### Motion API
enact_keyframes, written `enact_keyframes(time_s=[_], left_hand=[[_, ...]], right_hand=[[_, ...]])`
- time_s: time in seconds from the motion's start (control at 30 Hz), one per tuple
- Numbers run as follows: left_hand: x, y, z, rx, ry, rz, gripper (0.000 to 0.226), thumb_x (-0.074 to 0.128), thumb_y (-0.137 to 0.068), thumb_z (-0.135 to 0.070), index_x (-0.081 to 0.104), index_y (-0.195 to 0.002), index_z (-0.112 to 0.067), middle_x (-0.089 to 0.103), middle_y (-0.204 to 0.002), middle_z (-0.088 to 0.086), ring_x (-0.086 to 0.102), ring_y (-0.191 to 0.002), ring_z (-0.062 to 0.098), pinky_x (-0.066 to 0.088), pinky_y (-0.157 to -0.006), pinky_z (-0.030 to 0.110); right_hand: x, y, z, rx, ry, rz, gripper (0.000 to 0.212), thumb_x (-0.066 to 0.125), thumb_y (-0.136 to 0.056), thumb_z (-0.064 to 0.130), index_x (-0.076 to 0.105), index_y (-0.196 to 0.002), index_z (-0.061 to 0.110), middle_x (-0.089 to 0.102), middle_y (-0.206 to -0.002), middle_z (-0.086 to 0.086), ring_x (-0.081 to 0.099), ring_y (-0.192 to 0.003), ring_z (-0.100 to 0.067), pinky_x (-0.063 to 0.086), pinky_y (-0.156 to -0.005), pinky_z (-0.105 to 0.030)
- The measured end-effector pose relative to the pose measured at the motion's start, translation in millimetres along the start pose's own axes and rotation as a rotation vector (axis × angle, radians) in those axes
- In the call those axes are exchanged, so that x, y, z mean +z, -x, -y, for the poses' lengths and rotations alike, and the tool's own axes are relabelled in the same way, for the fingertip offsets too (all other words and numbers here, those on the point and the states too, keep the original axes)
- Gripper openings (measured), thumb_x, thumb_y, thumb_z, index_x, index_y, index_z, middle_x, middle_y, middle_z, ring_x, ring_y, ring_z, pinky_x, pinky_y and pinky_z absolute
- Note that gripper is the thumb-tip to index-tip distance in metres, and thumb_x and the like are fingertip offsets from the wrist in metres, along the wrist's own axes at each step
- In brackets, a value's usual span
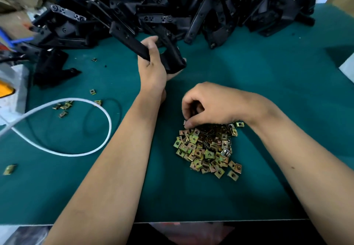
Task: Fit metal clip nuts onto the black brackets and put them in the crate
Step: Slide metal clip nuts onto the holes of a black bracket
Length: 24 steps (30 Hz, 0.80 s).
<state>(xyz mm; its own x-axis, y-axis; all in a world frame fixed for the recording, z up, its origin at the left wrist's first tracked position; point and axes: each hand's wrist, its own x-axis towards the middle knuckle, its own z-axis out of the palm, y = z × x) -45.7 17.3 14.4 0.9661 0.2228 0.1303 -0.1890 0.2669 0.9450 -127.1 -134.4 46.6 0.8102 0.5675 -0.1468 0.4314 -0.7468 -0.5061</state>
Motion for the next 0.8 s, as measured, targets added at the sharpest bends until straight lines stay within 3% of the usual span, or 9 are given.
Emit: enact_keyframes(time_s=[0.1,0.2,0.3,0.4,0.53,0.6,0.7,0.8], left_hand=[[3.0,8.7,-5.9,-0.087,0.100,0.087,0.032,0.035,-0.109,-0.048,0.051,-0.124,-0.025,0.071,-0.114,0.021,0.075,-0.094,0.042,0.062,-0.075,0.054],[7.2,14.4,-9.8,-0.169,0.141,0.169,0.038,0.028,-0.110,-0.049,0.043,-0.135,-0.025,0.073,-0.114,0.023,0.074,-0.093,0.047,0.062,-0.075,0.053],[10.6,17.6,-11.8,-0.245,0.147,0.255,0.040,0.027,-0.110,-0.049,0.038,-0.143,-0.028,0.073,-0.117,0.021,0.074,-0.097,0.045,0.062,-0.074,0.046],[13.6,22.3,-12.1,-0.251,0.140,0.302,0.039,0.028,-0.111,-0.048,0.037,-0.144,-0.029,0.072,-0.119,0.022,0.073,-0.101,0.043,0.062,-0.074,0.043],[17.9,25.3,-9.9,-0.245,0.154,0.296,0.037,0.033,-0.111,-0.043,0.037,-0.146,-0.030,0.074,-0.116,0.019,0.073,-0.108,0.036,0.062,-0.078,0.047],[17.5,23.5,-9.0,-0.247,0.170,0.283,0.040,0.047,-0.109,-0.036,0.036,-0.148,-0.032,0.071,-0.123,0.020,0.072,-0.109,0.037,0.061,-0.079,0.048],[13.7,21.1,-6.2,-0.259,0.221,0.287,0.070,0.068,-0.097,-0.009,0.032,-0.152,-0.033,0.065,-0.133,0.020,0.072,-0.105,0.042,0.061,-0.078,0.043],[11.7,20.3,-3.9,-0.258,0.247,0.311,0.088,0.071,-0.088,0.007,0.029,-0.154,-0.034,0.071,-0.123,0.022,0.075,-0.097,0.040,0.061,-0.077,0.038]], right_hand=[[0.3,4.3,-16.2,0.019,-0.150,-0.116,0.016,0.084,-0.085,0.022,0.068,-0.082,0.024,0.069,-0.071,0.021,0.061,-0.059,0.002,0.044,-0.055,-0.011],[4.0,9.9,-35.6,0.089,-0.499,-0.338,0.012,0.076,-0.091,0.007,0.066,-0.088,0.012,0.068,-0.064,0.004,0.060,-0.053,-0.010,0.049,-0.047,-0.024],[5.5,10.6,-49.4,0.129,-0.727,-0.555,0.005,0.069,-0.096,0.003,0.071,-0.095,0.007,0.067,-0.069,0.000,0.058,-0.056,-0.012,0.049,-0.048,-0.024],[7.6,8.9,-54.0,0.152,-0.861,-0.667,0.005,0.066,-0.098,0.005,0.071,-0.096,0.006,0.066,-0.068,-0.001,0.056,-0.055,-0.013,0.046,-0.045,-0.023],[10.4,7.4,-53.9,0.143,-0.822,-0.669,0.007,0.065,-0.099,0.004,0.071,-0.099,0.006,0.068,-0.069,-0.004,0.058,-0.056,-0.014,0.048,-0.045,-0.024],[10.6,6.8,-51.9,0.132,-0.748,-0.666,0.013,0.064,-0.097,0.001,0.074,-0.098,0.009,0.067,-0.072,-0.004,0.058,-0.059,-0.013,0.048,-0.046,-0.025],[12.0,6.7,-48.5,0.117,-0.658,-0.669,0.030,0.059,-0.088,-0.007,0.076,-0.087,0.018,0.068,-0.073,0.005,0.059,-0.060,-0.016,0.049,-0.048,-0.026],[12.1,8.0,-47.6,0.114,-0.595,-0.666,0.032,0.058,-0.083,-0.004,0.077,-0.082,0.022,0.072,-0.072,0.007,0.057,-0.049,-0.020,0.047,-0.047,-0.026]])
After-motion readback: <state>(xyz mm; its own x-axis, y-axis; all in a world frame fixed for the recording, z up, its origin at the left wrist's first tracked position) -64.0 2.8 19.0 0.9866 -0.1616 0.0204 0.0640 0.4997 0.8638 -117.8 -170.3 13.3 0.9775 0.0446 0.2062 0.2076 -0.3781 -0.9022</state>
